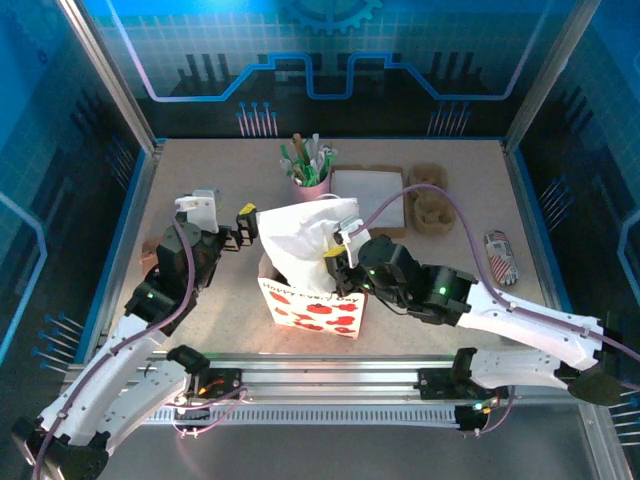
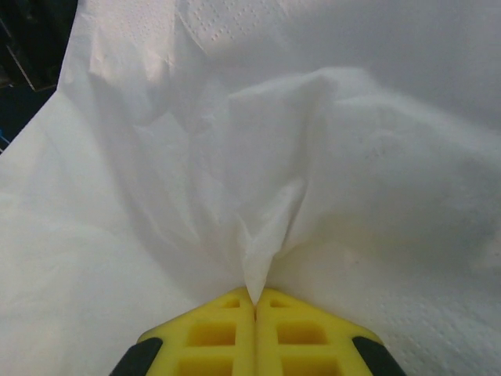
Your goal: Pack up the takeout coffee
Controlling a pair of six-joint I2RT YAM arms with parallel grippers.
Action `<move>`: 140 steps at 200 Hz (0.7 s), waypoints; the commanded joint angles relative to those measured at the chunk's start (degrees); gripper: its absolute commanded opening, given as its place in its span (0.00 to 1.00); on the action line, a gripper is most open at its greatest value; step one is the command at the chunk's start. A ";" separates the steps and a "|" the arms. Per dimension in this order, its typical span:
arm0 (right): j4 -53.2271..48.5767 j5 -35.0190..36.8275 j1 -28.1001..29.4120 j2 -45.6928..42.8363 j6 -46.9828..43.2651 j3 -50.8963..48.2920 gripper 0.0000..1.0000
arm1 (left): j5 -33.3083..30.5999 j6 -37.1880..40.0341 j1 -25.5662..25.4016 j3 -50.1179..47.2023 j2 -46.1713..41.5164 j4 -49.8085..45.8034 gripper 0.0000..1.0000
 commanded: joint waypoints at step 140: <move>-18.58 2.59 0.60 3.00 -0.25 11.50 0.29 | -0.38 -1.10 0.51 -0.71 -0.27 1.65 0.99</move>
